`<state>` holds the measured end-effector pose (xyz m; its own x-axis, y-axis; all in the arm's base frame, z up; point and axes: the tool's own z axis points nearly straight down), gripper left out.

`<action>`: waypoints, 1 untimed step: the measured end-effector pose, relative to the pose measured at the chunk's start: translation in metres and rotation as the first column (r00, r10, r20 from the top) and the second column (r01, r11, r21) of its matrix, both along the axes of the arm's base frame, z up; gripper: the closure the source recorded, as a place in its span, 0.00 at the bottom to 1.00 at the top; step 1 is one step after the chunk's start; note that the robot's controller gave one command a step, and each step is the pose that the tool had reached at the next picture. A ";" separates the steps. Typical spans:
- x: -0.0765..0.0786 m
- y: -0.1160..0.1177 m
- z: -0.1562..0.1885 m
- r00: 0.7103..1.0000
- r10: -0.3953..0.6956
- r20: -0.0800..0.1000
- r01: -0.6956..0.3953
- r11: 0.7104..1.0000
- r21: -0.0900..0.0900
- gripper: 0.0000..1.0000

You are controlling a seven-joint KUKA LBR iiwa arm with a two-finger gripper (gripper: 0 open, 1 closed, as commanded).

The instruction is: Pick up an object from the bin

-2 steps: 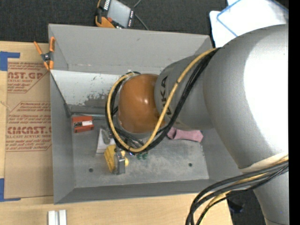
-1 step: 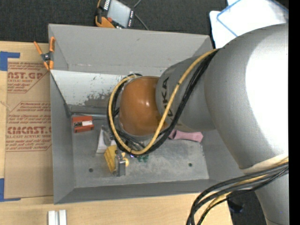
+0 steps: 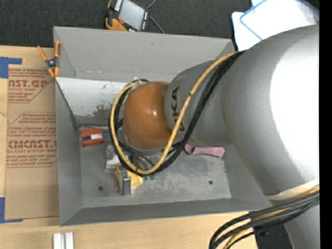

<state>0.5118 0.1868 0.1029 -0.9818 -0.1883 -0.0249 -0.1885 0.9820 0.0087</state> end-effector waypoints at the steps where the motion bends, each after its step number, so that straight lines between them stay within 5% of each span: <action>1: 0.007 -0.019 0.095 1.000 0.005 -0.004 -0.005 1.000 -0.005 0.00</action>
Offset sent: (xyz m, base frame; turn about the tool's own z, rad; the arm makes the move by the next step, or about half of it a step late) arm -0.0084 -0.0268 -0.0329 -0.1833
